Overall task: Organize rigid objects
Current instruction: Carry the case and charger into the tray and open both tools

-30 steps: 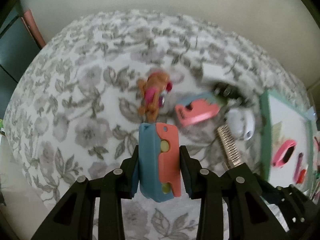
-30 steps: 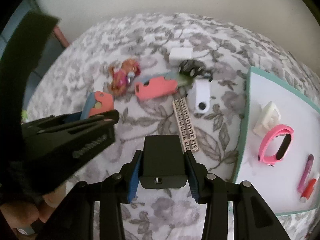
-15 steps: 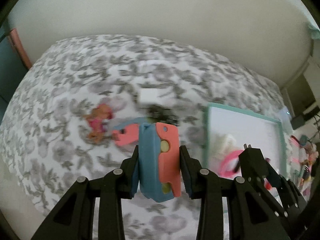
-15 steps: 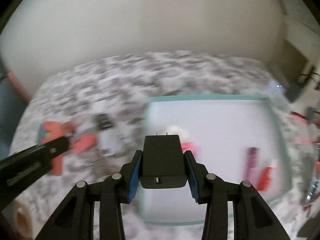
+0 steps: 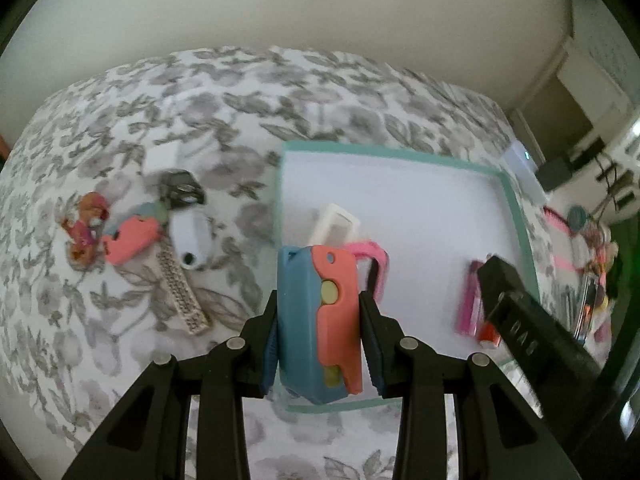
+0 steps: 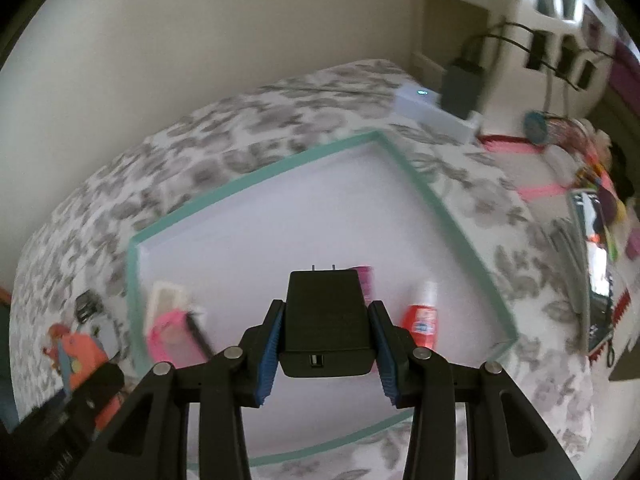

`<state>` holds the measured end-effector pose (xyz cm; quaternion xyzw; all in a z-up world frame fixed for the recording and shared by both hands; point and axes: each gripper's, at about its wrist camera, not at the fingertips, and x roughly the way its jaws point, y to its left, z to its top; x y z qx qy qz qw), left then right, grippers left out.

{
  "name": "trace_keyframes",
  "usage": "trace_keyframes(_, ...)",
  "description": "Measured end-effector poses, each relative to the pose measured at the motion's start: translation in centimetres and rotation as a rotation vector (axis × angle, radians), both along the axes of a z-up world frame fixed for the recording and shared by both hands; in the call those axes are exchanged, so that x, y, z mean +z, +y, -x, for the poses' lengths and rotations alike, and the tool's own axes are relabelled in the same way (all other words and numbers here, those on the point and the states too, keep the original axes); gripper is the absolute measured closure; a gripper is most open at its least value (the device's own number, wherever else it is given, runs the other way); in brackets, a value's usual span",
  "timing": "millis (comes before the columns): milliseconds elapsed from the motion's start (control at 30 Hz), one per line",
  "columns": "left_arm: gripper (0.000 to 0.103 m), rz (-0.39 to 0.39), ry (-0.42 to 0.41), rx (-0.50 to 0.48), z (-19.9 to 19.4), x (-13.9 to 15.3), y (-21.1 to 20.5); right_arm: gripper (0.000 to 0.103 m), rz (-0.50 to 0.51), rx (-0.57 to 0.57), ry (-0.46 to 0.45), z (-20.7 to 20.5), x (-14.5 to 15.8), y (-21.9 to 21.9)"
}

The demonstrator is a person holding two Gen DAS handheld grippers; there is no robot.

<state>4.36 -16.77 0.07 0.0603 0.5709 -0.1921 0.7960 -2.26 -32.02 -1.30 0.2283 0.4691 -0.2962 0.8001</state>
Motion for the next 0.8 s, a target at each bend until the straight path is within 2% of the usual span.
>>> trace_keyframes(133, 0.065, 0.003, 0.041, -0.027, 0.6, -1.3, -0.7, 0.059, -0.016, -0.030, 0.002, 1.0, -0.4, -1.3)
trace_keyframes(300, 0.065, -0.023, 0.057, -0.053, 1.0, -2.4, -1.2, 0.059, -0.041, -0.015, 0.015, 0.8, -1.0, -1.3)
trace_keyframes(633, 0.065, -0.032, 0.145, -0.037, 0.4, -5.2, -0.6, 0.059, -0.068, 0.038, 0.063, 0.1, -2.5, -0.5)
trace_keyframes(800, 0.065, -0.051, 0.144, -0.038, 0.3, -5.7, -0.7, 0.059, -0.059, 0.056, 0.075, -0.1, -2.6, -0.1)
